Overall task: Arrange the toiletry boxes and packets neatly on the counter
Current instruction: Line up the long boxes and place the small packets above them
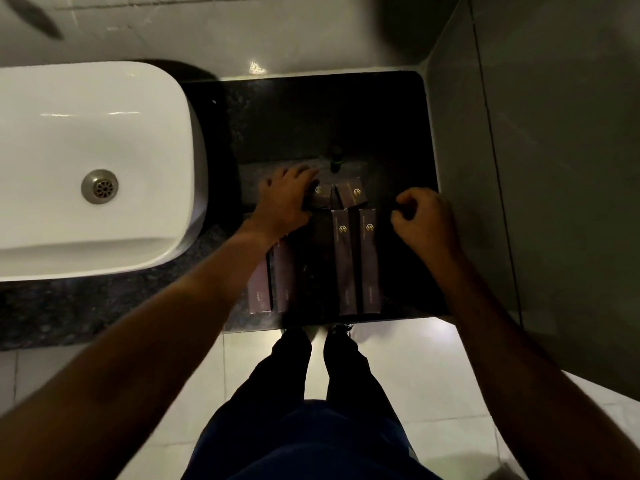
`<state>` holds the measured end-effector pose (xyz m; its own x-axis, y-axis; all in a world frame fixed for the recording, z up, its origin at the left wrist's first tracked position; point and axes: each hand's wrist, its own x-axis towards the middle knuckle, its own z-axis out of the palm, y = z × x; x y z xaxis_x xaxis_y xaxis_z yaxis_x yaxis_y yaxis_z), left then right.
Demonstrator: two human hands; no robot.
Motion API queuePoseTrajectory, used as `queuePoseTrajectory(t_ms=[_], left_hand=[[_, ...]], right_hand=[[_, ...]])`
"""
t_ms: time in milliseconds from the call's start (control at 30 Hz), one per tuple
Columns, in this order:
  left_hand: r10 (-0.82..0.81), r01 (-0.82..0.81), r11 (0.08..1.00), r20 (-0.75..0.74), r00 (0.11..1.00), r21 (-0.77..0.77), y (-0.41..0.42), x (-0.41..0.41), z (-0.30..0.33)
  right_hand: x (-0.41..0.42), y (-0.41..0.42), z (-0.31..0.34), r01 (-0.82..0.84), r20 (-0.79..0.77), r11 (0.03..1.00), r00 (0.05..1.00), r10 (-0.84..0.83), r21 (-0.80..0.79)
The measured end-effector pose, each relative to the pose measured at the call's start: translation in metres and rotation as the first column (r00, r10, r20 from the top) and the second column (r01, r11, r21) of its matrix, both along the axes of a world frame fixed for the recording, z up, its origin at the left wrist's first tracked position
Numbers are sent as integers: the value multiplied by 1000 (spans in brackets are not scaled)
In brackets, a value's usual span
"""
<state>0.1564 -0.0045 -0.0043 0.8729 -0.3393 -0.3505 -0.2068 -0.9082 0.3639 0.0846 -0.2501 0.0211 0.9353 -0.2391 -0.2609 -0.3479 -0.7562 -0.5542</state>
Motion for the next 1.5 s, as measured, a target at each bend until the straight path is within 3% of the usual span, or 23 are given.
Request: queuePoseTrajectory(t_ms=[100, 300, 400, 467, 567, 667, 867, 1233, 1300, 1400, 1433, 1500], left_hand=[[-132, 134, 986, -30, 991, 103, -5, 20, -8], [-253, 225, 953, 121, 960, 203, 3, 31, -18], [-103, 78, 977, 121, 987, 196, 30, 30, -18], [49, -58, 990, 72, 996, 129, 49, 27, -20], [145, -143, 989, 61, 988, -25, 67, 24, -23], [191, -184, 979, 72, 979, -90, 73, 20, -23], [242, -239, 970, 117, 963, -38, 77, 18, -21], [261, -263, 965, 96, 961, 16, 81, 23, -31], [252, -255, 967, 134, 958, 7, 84, 20, -34], [285, -271, 958, 233, 930, -92, 75, 9, -24], [299, -267, 950, 228, 927, -161, 66, 6, -16], [309, -239, 923, 212, 927, -301, 45, 1, -3]], right_hand=[[33, 29, -6, -22, -77, 999, 997, 19, -33], [74, 74, -23, -74, -313, 973, 950, 2, -219], [83, 75, -19, -103, -290, 960, 957, 24, -259], [85, 77, -14, -113, -175, 946, 983, 61, -304], [82, 105, -15, -247, 0, 912, 965, 261, -327], [80, 141, -29, -471, -29, 855, 878, 477, -217], [101, 168, -50, -596, -123, 786, 803, 584, -163], [111, 171, -47, -608, -62, 792, 794, 605, -57], [107, 160, -29, -544, 107, 839, 836, 538, 29], [84, 105, 5, -340, 402, 937, 871, 284, 74], [72, 76, 10, -272, 408, 960, 886, 222, 68], [46, 18, 11, -211, 245, 977, 949, 200, 20]])
